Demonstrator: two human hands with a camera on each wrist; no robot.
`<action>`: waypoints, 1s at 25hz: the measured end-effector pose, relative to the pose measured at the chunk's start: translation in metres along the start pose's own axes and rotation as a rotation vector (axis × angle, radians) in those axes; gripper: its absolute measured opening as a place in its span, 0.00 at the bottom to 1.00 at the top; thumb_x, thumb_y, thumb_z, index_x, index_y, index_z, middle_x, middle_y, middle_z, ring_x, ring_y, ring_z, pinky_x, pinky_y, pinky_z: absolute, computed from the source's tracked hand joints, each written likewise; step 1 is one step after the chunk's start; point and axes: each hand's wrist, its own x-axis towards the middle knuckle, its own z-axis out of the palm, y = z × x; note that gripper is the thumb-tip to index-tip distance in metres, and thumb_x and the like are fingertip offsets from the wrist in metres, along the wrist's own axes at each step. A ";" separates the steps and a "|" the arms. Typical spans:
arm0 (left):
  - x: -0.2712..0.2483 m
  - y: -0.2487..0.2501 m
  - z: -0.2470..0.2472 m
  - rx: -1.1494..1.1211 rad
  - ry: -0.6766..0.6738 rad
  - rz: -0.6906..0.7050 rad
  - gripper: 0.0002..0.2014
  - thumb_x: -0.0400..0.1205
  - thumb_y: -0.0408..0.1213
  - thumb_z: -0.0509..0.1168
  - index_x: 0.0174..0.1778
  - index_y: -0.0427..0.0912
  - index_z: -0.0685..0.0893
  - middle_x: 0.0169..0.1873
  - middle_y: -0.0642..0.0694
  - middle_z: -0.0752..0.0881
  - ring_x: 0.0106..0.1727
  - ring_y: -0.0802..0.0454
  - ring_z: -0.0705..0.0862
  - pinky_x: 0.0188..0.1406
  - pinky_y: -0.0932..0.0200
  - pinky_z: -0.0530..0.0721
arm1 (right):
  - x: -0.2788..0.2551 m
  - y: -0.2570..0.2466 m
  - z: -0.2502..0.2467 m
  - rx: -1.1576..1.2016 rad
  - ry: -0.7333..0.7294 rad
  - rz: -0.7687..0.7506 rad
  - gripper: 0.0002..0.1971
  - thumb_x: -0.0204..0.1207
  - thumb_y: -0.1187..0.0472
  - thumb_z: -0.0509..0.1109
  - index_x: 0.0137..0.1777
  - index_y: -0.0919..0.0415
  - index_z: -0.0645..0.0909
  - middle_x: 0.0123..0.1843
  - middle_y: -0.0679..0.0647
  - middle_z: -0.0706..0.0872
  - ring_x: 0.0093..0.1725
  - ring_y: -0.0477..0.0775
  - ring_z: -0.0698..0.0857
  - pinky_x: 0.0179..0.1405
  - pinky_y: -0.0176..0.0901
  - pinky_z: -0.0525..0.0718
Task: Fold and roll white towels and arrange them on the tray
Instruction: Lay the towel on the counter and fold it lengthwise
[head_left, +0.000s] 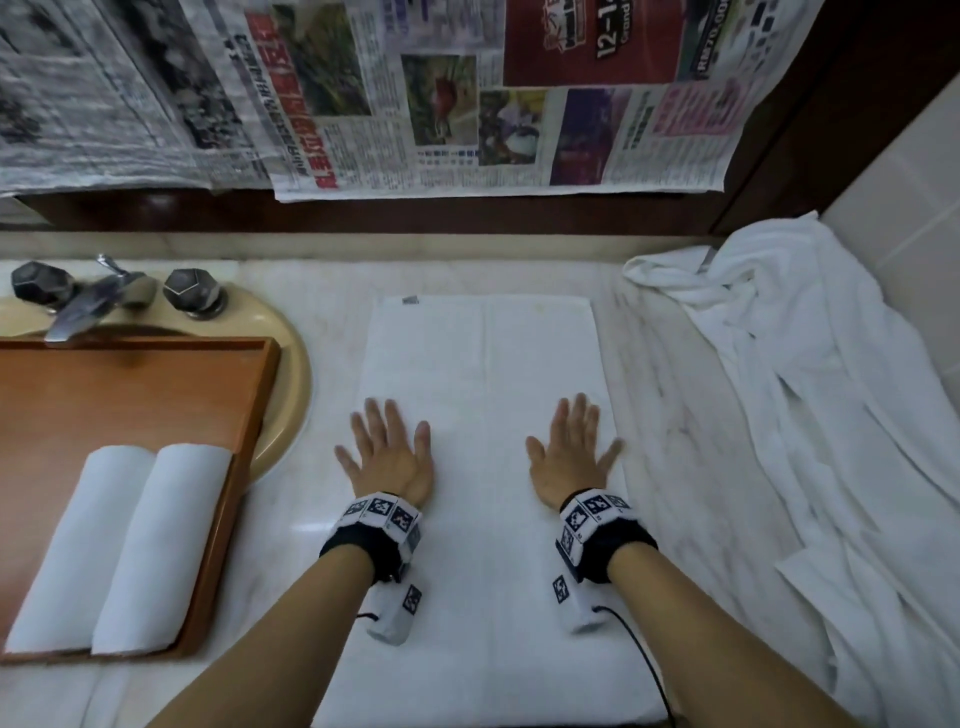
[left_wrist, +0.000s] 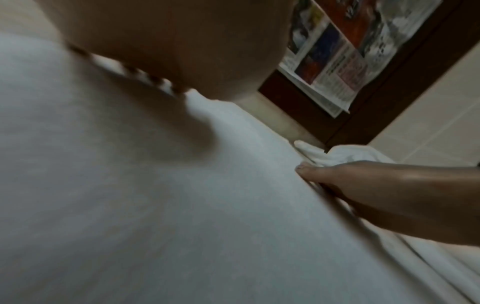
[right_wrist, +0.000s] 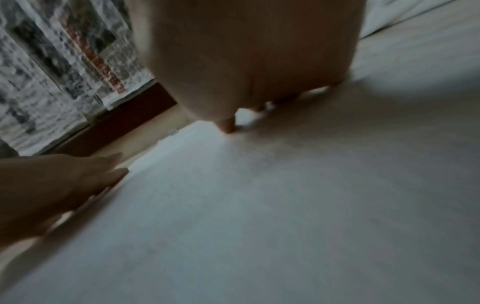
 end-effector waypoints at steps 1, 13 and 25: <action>0.003 0.007 0.000 -0.010 0.003 0.042 0.33 0.86 0.60 0.32 0.84 0.50 0.34 0.82 0.51 0.29 0.83 0.50 0.28 0.81 0.41 0.31 | 0.004 -0.007 -0.002 0.002 -0.006 0.019 0.34 0.87 0.45 0.43 0.83 0.57 0.28 0.83 0.50 0.23 0.82 0.52 0.27 0.78 0.71 0.31; 0.085 0.003 -0.039 -0.015 0.015 0.126 0.32 0.89 0.44 0.51 0.86 0.44 0.45 0.85 0.45 0.38 0.85 0.45 0.38 0.83 0.42 0.40 | 0.140 0.011 -0.089 -0.065 0.056 -0.081 0.32 0.88 0.48 0.48 0.86 0.56 0.40 0.86 0.53 0.32 0.85 0.55 0.35 0.81 0.67 0.40; 0.086 0.001 -0.041 -0.038 -0.004 0.112 0.33 0.88 0.45 0.53 0.86 0.45 0.44 0.85 0.46 0.39 0.85 0.46 0.38 0.83 0.43 0.41 | 0.164 0.011 -0.157 0.018 0.270 -0.137 0.03 0.73 0.65 0.69 0.41 0.58 0.84 0.54 0.57 0.85 0.53 0.59 0.84 0.52 0.47 0.84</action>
